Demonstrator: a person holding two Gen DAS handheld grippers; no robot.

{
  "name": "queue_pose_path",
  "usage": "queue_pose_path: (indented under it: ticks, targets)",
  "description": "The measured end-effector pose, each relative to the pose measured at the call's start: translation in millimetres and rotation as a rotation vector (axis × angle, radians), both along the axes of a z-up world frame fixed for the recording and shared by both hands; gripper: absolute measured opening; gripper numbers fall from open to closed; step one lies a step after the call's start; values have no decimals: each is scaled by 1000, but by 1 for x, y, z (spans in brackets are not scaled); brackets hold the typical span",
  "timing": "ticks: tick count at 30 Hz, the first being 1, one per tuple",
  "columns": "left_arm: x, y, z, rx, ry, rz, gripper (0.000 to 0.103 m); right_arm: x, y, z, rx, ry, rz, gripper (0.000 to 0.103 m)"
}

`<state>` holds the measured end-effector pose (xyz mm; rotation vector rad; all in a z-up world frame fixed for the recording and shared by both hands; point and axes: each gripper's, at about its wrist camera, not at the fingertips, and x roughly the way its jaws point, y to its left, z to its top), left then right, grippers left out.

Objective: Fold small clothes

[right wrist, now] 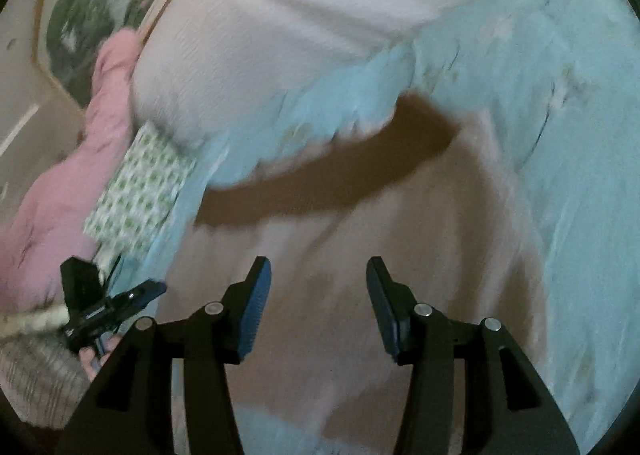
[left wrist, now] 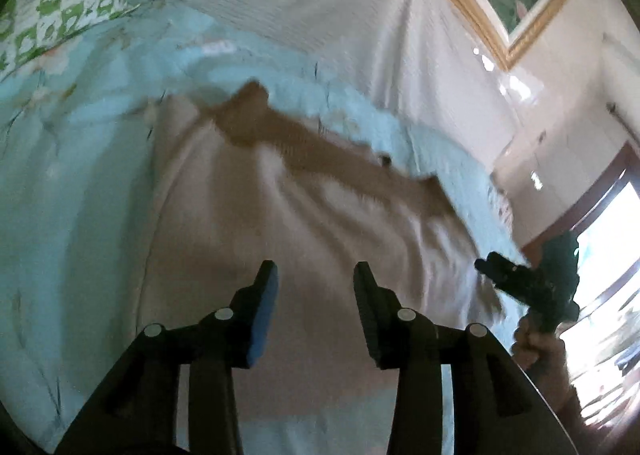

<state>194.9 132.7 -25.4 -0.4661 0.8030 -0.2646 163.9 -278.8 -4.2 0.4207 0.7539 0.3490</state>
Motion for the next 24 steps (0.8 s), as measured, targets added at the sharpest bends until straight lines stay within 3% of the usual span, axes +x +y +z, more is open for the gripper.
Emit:
queue_pose_path:
  ticks: [3, 5, 7, 9, 14, 19, 24]
  targets:
    - [-14, 11, -19, 76, 49, 78, 39, -17, -12, -17, -47, 69, -55, 51]
    - [-24, 32, -31, 0, 77, 97, 26, -26, -30, -22, -74, 69, -112, 51]
    - [-36, 48, -32, -54, 77, 131, 24, -37, -47, -19, -43, 47, -149, 51]
    - [-47, 54, -28, -43, 65, 170, 24, -47, -55, -13, -53, 29, -201, 51]
    - [-70, 49, -25, -66, 59, 210, 31, -68, -59, -12, 27, 4, -243, 51]
    - [-91, 37, -20, -65, 54, 220, 49, -84, -33, -9, -20, -16, -200, 51]
    - [-103, 26, -25, -117, 83, 203, 51, -99, -9, -11, -67, -29, -150, 52]
